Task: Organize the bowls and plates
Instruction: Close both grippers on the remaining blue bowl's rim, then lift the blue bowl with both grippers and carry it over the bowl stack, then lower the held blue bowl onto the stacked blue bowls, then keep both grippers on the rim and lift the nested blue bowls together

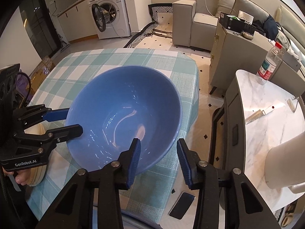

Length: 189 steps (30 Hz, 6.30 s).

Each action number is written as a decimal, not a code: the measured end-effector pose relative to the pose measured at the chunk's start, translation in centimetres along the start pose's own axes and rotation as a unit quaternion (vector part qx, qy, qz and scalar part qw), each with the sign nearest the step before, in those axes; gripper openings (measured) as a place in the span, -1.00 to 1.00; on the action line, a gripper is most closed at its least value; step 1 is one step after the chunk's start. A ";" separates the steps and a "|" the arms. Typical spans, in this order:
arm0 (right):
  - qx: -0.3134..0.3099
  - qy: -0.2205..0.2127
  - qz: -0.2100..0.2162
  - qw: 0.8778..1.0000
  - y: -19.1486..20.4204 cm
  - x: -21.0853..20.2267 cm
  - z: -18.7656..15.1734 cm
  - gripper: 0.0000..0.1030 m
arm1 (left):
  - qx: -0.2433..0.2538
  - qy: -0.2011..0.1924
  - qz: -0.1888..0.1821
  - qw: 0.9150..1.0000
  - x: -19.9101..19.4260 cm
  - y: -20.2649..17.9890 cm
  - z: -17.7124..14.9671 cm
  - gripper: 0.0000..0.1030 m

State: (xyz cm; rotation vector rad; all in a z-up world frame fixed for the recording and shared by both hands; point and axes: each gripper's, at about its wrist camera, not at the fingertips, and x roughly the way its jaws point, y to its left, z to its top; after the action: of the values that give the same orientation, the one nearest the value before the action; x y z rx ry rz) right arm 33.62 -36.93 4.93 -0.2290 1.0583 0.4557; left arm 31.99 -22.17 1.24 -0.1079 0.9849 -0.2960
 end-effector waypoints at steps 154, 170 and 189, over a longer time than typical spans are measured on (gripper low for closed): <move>0.093 -0.070 -0.081 0.990 5.1 -16.8 -18.9 -0.30 | 0.160 -0.006 -0.044 0.986 -9.3 -13.0 -9.4 -0.23; 0.090 -0.060 -0.086 0.990 4.7 -16.2 -19.3 -0.21 | 0.177 0.005 -0.033 0.984 -8.2 -13.7 -9.8 -0.17; 0.085 -0.055 -0.091 0.991 4.4 -15.3 -20.0 -0.03 | 0.188 0.028 -0.002 0.982 -6.8 -14.0 -10.4 0.13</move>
State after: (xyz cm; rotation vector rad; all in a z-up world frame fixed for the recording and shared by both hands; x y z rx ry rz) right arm 9.64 -44.75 8.99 -0.1457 0.9526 0.2108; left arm 17.09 -33.05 4.07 0.2440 0.9684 -0.4854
